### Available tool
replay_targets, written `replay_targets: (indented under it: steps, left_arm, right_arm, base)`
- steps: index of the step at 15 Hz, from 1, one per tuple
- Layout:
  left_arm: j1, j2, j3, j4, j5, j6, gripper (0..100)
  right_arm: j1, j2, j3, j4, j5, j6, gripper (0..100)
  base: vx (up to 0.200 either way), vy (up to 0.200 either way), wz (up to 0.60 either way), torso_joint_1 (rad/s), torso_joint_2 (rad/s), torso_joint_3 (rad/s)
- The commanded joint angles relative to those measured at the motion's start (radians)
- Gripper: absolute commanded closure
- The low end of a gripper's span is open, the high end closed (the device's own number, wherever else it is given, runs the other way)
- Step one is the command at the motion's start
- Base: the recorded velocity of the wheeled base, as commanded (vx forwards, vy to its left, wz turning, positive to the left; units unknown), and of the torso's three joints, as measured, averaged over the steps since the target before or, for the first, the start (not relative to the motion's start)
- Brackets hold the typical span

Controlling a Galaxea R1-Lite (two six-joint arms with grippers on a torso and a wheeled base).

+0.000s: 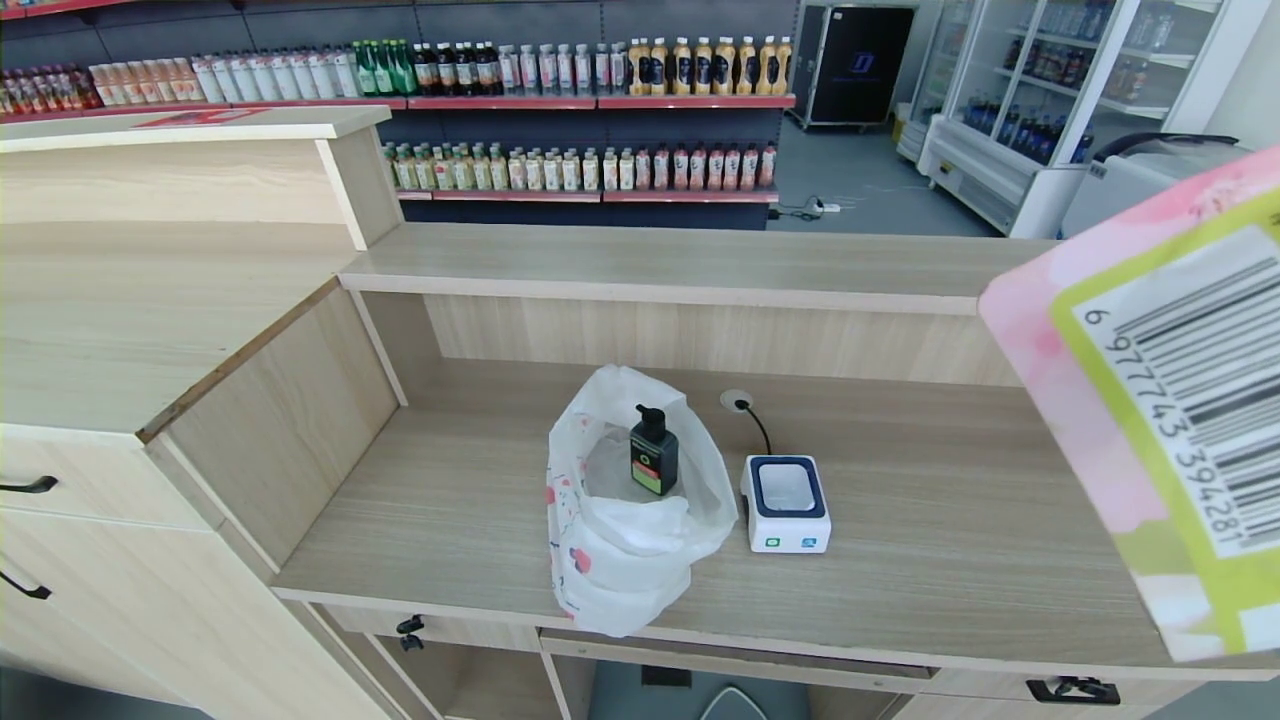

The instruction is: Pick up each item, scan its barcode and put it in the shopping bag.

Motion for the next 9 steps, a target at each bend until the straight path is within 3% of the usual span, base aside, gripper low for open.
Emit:
replay_targets:
  steps: [1, 9]
  left_arm:
    - [0.0, 0.001, 0.0, 0.0, 0.0, 0.0, 0]
    - [0.0, 0.001, 0.0, 0.0, 0.0, 0.001, 0]
  right_arm:
    - [0.004, -0.016, -0.004, 0.0, 0.0, 0.0, 100]
    - [0.01, -0.051, 0.04, 0.006, -0.024, 0.002, 100]
  base:
    - [0.0, 0.0, 0.0, 0.0, 0.0, 0.0]
    - [0.0, 0.0, 0.0, 0.0, 0.0, 0.0]
